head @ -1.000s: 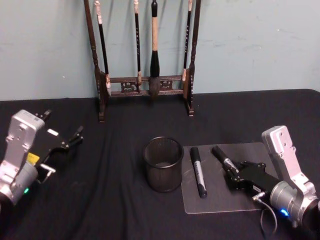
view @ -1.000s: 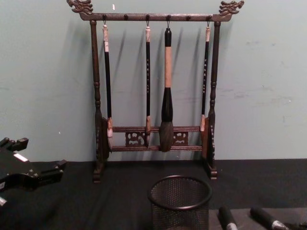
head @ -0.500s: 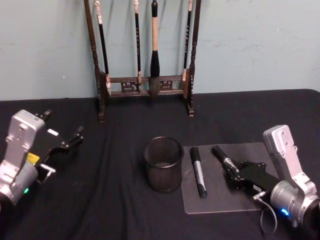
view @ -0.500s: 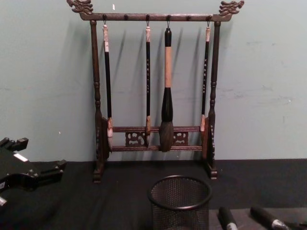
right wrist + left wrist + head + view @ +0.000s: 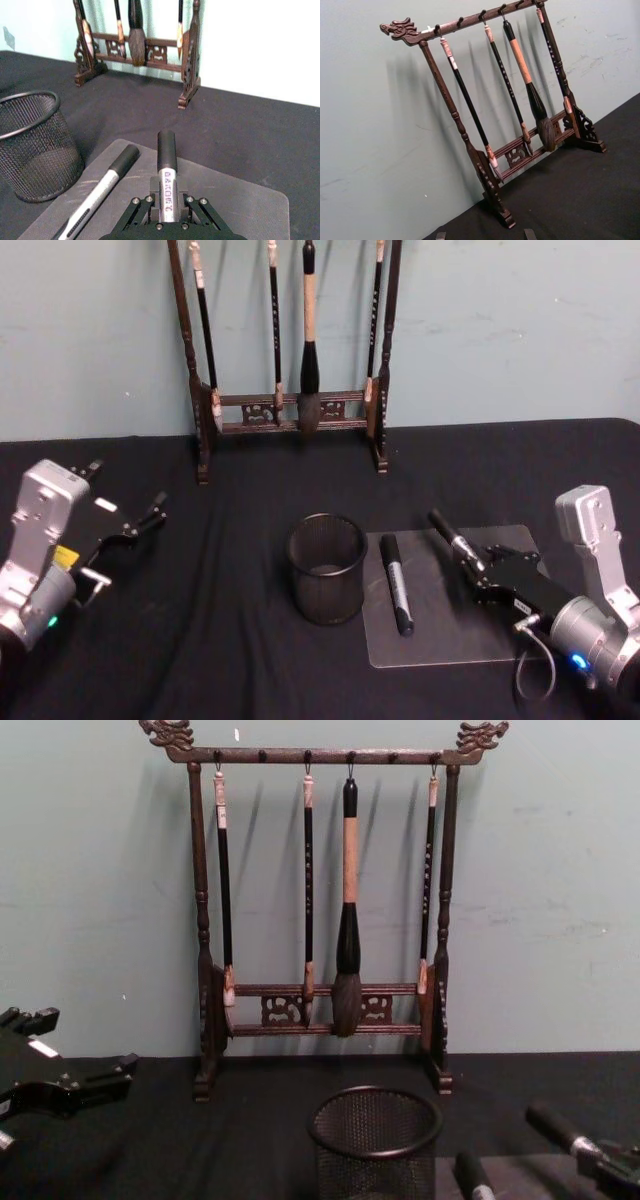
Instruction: Pick up the water-based marker from the table and place it into the pen holder.
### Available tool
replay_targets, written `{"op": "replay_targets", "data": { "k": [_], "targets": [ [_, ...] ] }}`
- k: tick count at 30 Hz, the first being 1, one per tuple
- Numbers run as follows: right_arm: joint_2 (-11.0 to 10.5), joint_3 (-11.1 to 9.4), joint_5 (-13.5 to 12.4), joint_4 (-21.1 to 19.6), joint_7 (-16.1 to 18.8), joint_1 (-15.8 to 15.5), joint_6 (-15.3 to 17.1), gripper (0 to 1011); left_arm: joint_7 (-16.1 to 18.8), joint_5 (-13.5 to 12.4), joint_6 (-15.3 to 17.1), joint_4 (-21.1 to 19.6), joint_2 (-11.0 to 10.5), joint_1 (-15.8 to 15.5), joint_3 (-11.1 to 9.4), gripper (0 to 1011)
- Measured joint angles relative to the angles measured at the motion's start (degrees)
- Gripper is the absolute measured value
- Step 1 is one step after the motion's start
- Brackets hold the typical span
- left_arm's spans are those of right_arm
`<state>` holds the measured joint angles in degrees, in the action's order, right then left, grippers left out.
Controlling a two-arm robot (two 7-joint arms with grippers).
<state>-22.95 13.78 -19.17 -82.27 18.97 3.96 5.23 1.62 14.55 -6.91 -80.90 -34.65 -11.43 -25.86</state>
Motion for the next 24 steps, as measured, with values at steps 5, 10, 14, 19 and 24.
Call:
{"op": "replay_targets", "data": {
  "k": [5, 10, 14, 19, 24],
  "targets": [
    [0.1, -0.78, -0.94, -0.49, 0.88, -0.56, -1.58, 197, 0.0, 0.0, 0.0, 0.0, 0.0, 0.0, 0.0, 1009],
    [0.04, -1.25, -1.79, -0.94, 1.6, -0.97, -2.88, 197, 0.0, 0.0, 0.0, 0.0, 0.0, 0.0, 0.0, 1009],
    [-0.16, -1.41, -2.11, -1.58, 2.0, -1.3, -3.85, 197, 0.0, 0.0, 0.0, 0.0, 0.0, 0.0, 0.0, 1009],
    [-0.54, -1.49, -2.32, -2.74, 2.28, -1.74, -4.5, 197, 0.0, 0.0, 0.0, 0.0, 0.0, 0.0, 0.0, 1009],
    [-0.77, -1.48, -2.4, -3.67, 2.31, -1.79, -4.56, 197, 0.0, 0.0, 0.0, 0.0, 0.0, 0.0, 0.0, 1009]
  ]
}}
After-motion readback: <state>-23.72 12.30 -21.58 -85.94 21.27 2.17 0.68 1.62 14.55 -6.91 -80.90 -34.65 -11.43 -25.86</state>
